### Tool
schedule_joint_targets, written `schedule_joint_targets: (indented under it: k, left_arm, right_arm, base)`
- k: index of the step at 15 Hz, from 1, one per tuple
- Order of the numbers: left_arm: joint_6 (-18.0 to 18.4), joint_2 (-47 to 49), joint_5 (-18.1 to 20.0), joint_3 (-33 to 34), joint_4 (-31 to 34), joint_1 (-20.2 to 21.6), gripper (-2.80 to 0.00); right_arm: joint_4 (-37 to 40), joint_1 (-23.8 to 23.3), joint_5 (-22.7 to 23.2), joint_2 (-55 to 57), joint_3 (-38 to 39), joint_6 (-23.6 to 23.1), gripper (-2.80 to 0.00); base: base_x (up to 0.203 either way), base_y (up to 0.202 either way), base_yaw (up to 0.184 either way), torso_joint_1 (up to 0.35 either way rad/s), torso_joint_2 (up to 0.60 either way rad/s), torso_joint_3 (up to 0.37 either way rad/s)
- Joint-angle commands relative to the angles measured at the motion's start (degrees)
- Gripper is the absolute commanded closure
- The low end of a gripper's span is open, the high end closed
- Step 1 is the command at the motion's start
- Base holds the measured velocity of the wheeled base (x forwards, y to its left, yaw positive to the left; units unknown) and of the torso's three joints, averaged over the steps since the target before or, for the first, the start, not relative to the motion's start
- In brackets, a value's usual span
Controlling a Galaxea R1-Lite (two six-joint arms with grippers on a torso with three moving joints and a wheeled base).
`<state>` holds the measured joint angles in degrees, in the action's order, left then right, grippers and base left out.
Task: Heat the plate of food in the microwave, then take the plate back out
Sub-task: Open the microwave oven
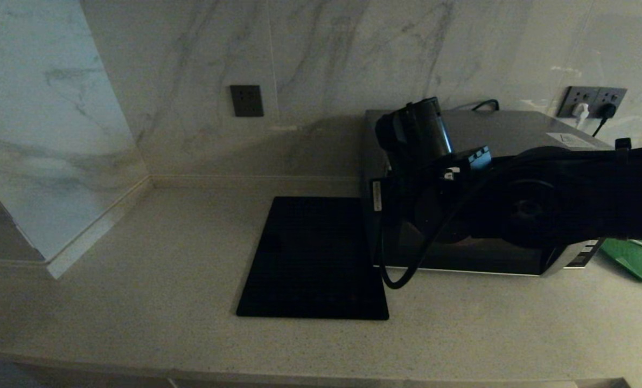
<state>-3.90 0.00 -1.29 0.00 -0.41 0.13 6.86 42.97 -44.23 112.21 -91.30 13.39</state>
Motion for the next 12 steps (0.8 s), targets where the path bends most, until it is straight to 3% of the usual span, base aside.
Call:
schedule_joint_targets:
  k: [1, 12]
  left_arm:
    - [-0.05, 0.0, -0.03, 0.0, -0.02, -0.04, 0.0]
    - [-0.05, 0.07, -0.03, 0.0, -0.02, -0.04, 0.0]
  right_arm:
    - [-0.72, -0.34, -0.5, 0.11, -0.28, 0.05, 0.0]
    - [-5.19, -1.48, -1.04, 2.05, -0.28, -0.29, 0.0]
  base:
    - [0.0, 0.0, 0.0, 0.0, 0.0, 0.0]
    - [0.0, 0.0, 0.0, 0.0, 0.0, 0.0]
